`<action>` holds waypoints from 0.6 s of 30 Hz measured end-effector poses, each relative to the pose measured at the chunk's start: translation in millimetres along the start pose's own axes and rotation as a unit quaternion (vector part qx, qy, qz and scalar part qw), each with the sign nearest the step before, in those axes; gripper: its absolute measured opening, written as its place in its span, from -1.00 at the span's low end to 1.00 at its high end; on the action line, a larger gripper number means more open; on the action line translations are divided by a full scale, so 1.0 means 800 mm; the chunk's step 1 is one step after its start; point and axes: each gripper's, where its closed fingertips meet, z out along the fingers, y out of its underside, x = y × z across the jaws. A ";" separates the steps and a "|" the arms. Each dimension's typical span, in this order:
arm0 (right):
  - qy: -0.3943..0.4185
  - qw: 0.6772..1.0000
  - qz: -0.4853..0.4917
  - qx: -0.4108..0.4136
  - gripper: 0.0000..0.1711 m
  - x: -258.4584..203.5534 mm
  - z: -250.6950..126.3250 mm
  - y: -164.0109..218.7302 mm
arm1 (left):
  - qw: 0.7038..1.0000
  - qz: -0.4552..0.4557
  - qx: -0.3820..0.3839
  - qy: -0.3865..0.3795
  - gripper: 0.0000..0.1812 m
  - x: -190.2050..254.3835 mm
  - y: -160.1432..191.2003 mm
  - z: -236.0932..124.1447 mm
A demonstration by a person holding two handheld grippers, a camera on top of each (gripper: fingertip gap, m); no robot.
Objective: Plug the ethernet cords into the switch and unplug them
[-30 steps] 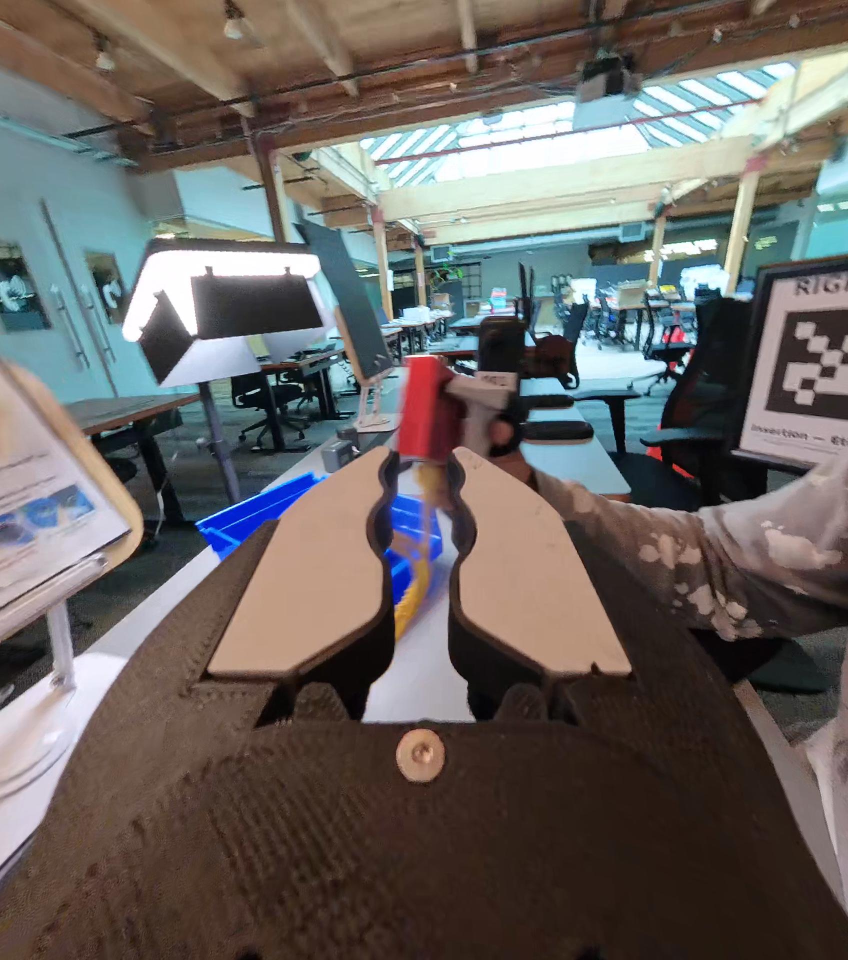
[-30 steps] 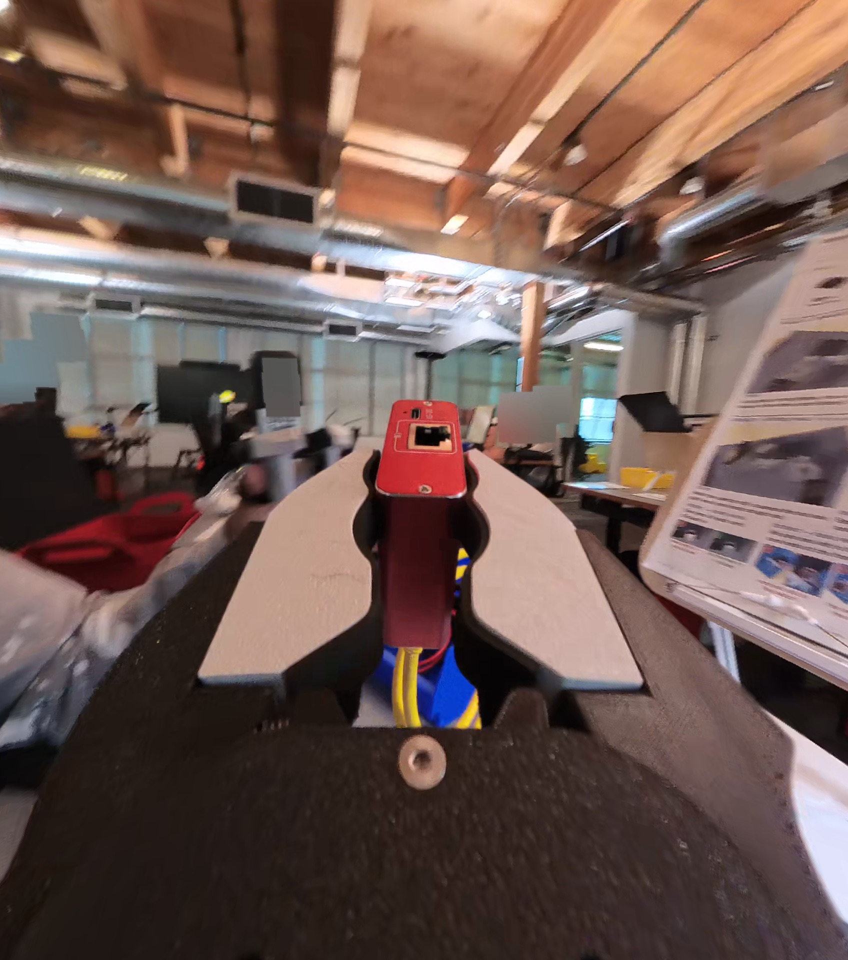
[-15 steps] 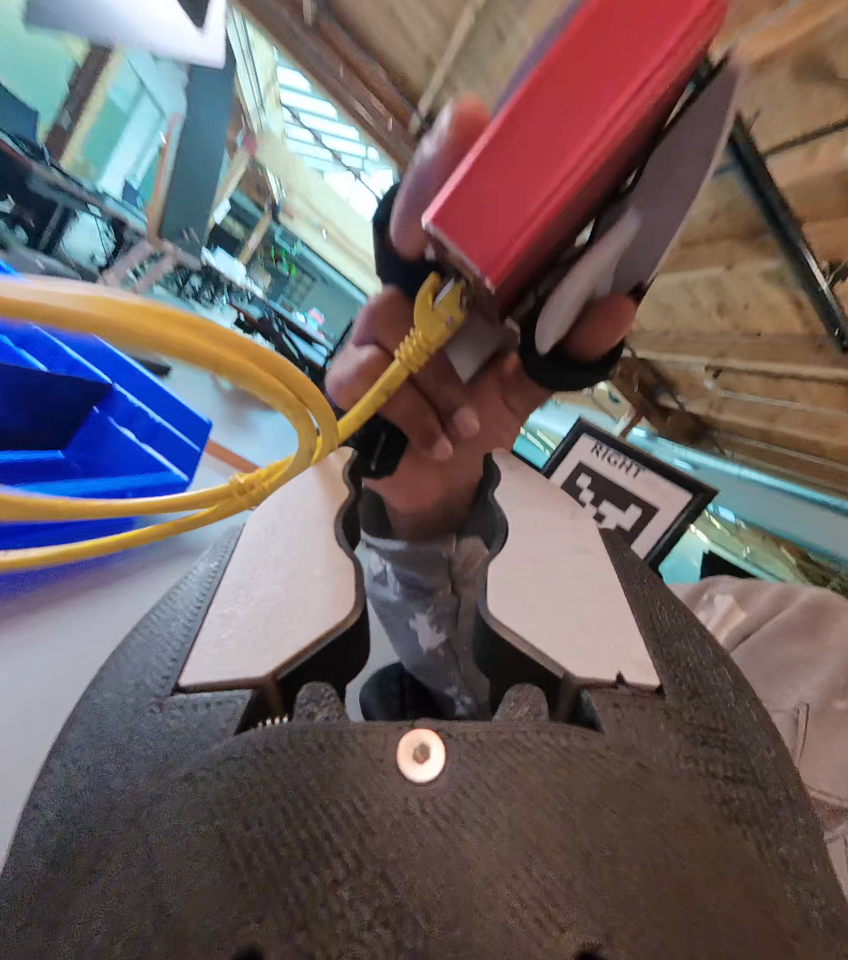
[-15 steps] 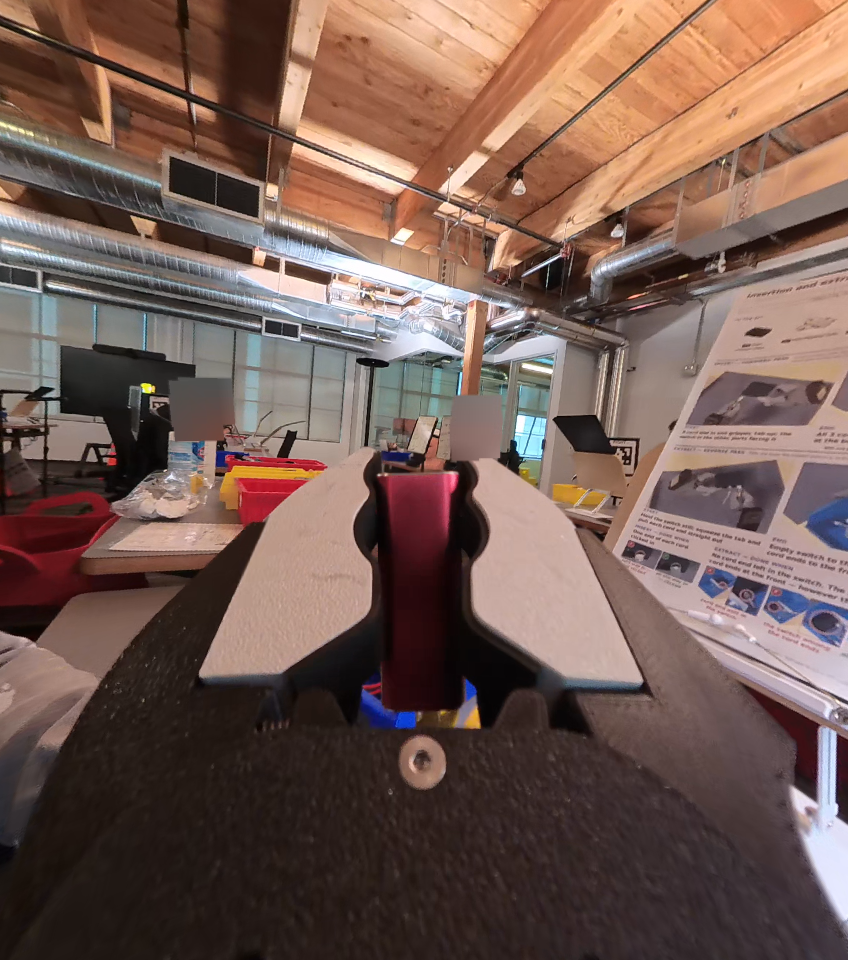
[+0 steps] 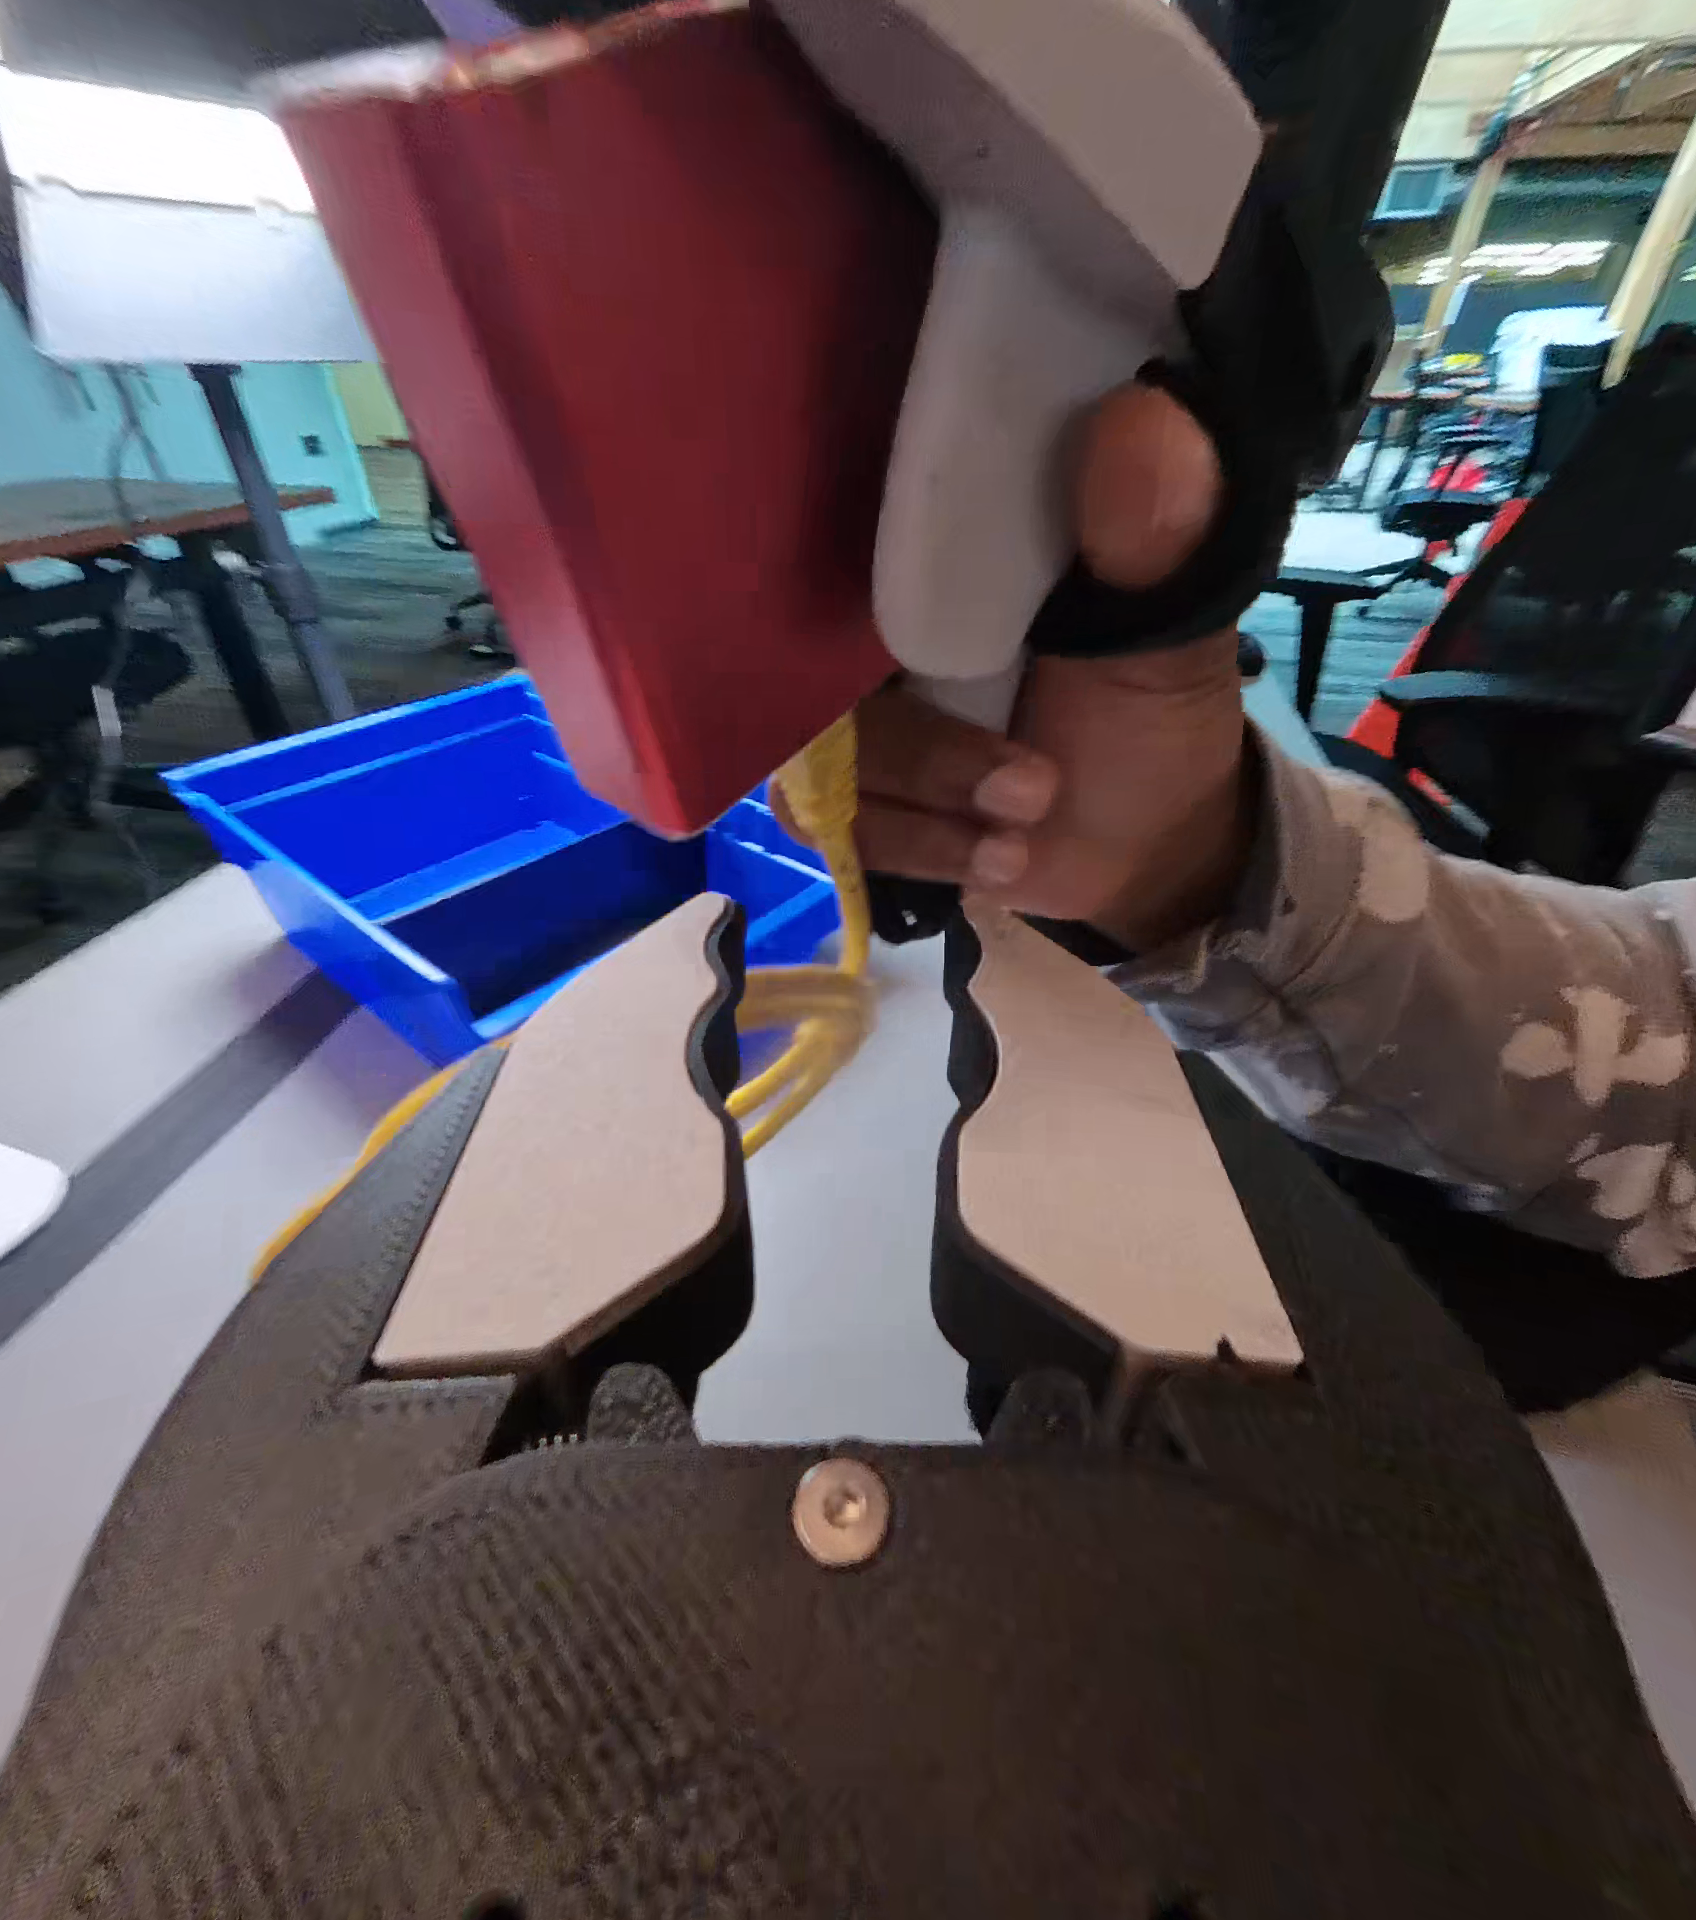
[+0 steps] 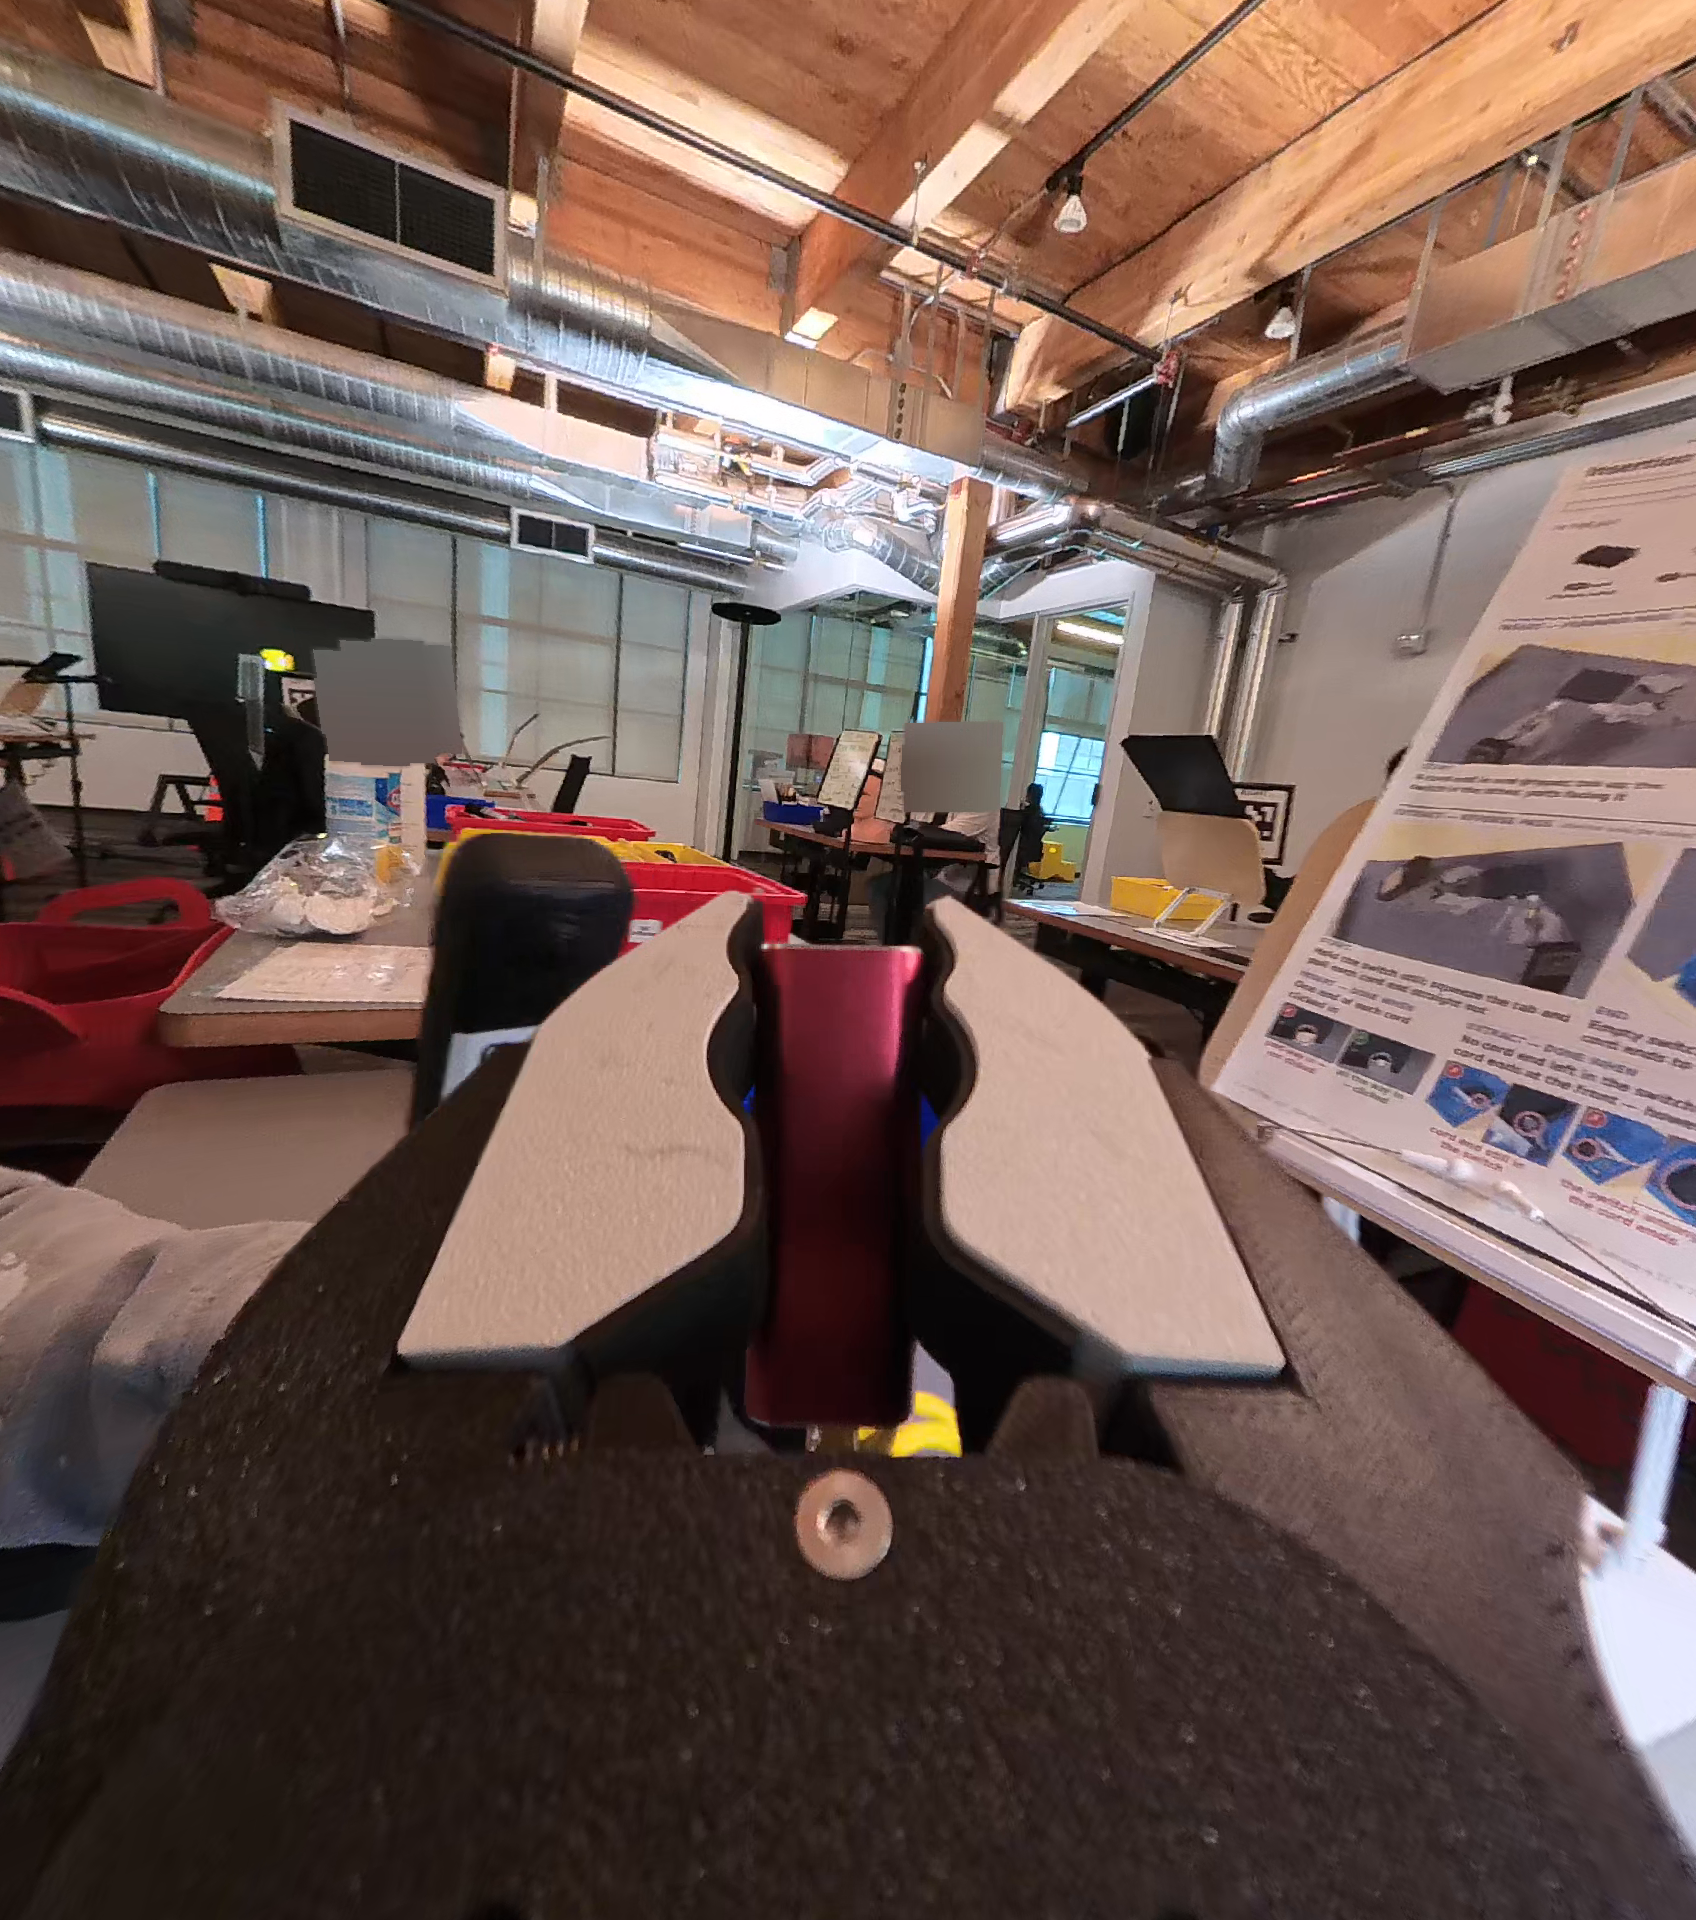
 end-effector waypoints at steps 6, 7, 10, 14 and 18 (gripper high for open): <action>-0.024 1.000 -0.013 0.000 -0.67 -0.017 0.005 -0.003 | 1.000 0.015 -0.009 0.021 -0.89 0.005 0.004 0.002; -0.024 1.000 -0.011 0.004 -0.67 -0.016 0.004 -0.005 | 1.000 0.020 -0.015 0.016 -0.95 0.002 0.003 0.000; -0.021 1.000 0.002 0.018 -0.68 -0.010 0.001 -0.009 | 0.999 0.023 -0.031 0.010 -0.96 -0.006 0.003 -0.005; -0.016 1.000 -0.001 0.010 -0.67 -0.008 0.003 -0.003 | 0.999 0.019 -0.039 0.006 -0.97 -0.012 0.007 -0.007; -0.009 1.000 -0.008 -0.011 -0.68 -0.006 0.004 0.005 | 0.997 0.047 -0.044 -0.033 -0.99 -0.026 0.006 -0.012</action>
